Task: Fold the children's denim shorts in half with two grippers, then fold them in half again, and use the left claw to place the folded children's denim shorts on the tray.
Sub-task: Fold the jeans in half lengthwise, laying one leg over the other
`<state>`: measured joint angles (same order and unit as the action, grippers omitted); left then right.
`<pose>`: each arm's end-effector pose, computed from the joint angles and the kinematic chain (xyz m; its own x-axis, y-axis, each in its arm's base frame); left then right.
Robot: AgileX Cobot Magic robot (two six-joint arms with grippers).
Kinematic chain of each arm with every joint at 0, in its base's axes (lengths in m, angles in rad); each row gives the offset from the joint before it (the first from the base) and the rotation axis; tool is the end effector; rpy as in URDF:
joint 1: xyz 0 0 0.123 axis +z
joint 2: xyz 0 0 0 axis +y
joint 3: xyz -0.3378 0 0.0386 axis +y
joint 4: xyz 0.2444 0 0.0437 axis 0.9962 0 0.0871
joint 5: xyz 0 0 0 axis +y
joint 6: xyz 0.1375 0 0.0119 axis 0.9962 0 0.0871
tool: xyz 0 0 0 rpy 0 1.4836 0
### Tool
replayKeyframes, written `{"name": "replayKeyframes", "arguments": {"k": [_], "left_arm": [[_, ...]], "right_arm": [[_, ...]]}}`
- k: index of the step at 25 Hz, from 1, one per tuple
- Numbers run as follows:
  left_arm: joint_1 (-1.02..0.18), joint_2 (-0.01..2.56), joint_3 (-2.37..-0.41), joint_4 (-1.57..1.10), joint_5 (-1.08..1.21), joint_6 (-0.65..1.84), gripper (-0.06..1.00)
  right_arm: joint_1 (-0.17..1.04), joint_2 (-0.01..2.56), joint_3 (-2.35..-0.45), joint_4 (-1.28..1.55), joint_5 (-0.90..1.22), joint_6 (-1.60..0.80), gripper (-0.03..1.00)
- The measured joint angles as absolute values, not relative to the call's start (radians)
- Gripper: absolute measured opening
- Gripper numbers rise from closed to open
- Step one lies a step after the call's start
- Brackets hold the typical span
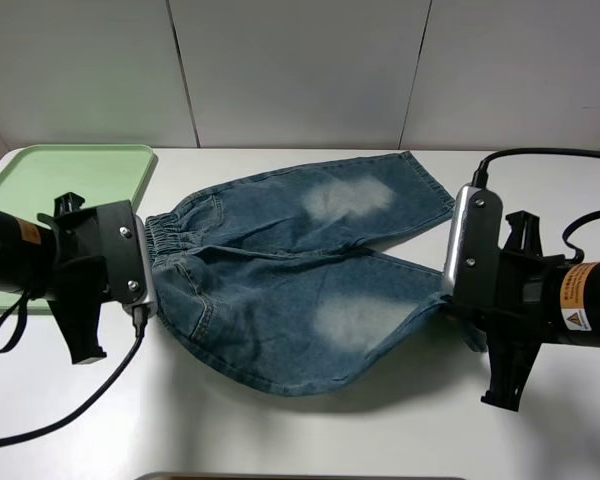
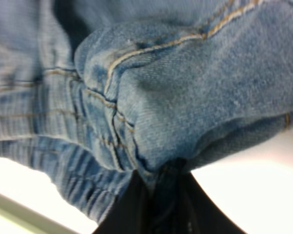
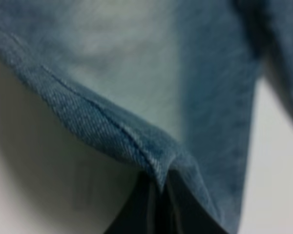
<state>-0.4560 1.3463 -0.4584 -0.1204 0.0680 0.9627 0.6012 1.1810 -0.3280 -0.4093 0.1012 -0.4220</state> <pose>0.2147 -0.1066 0.1935 -0.1238 0.8920 -0.4347 0.8076 0.3451 0.4782 0.1607 0.1034 0.1903 -0.0207 -0.9078 -0.4188 -0.8274 0.2507 -0.5025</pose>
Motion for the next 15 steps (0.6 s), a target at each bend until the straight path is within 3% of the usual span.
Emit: {"name": "replayKeyframes", "arguments": {"k": [8, 15], "left_arm": [[-0.450, 1.242, -0.458, -0.120, 0.071, 0.791, 0.09], [-0.334, 1.242, -0.458, -0.120, -0.022, 0.636, 0.09]], "right_arm": [[0.405, 1.155, -0.416, -0.412, -0.053, -0.195, -0.03], [0.330, 1.195, -0.550, -0.402, -0.068, -0.161, -0.03]]}}
